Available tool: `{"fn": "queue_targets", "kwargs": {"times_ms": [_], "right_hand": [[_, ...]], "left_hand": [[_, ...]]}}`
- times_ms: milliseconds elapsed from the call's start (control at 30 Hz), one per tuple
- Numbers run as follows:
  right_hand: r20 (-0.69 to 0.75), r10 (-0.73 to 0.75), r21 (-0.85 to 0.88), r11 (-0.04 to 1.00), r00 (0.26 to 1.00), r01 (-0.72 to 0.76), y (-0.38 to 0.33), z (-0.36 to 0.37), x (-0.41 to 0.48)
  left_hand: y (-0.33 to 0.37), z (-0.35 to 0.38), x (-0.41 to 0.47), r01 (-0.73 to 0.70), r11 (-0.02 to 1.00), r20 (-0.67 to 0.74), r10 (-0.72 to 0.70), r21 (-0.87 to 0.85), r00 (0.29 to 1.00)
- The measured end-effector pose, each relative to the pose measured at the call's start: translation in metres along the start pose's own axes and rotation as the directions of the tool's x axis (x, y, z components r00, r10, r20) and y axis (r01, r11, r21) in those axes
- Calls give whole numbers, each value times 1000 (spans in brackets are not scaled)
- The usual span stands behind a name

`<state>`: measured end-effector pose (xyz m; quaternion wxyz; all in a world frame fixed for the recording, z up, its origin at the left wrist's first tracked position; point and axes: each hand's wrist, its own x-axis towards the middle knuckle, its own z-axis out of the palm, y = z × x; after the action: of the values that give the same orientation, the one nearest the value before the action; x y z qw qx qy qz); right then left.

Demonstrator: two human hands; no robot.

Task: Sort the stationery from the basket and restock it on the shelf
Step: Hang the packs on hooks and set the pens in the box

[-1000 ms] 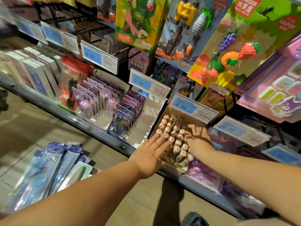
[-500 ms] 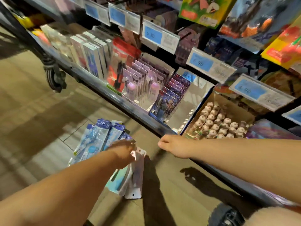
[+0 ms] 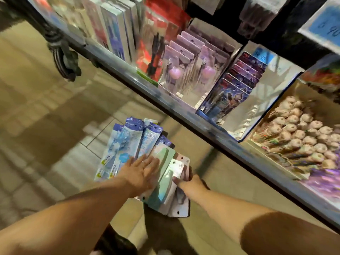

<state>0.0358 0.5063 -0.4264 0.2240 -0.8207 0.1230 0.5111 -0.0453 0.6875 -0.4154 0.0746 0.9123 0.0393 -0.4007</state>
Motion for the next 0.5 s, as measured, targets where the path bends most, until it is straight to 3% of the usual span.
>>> {"fn": "queue_targets", "kwargs": {"times_ms": [133, 233, 367, 500], "right_hand": [[-102, -7, 81, 997, 995, 16, -3, 8, 17], [-100, -53, 102, 993, 994, 63, -5, 20, 35], [-111, -5, 261, 965, 994, 34, 5, 34, 52], [-78, -66, 353, 931, 995, 89, -4, 37, 41]], "left_hand": [[-4, 15, 8, -14, 999, -32, 15, 45, 999], [-6, 24, 14, -8, 1000, -58, 10, 20, 998], [-7, 27, 14, -21, 999, -56, 19, -24, 998], [-5, 23, 8, -16, 998, -62, 13, -57, 998]]}}
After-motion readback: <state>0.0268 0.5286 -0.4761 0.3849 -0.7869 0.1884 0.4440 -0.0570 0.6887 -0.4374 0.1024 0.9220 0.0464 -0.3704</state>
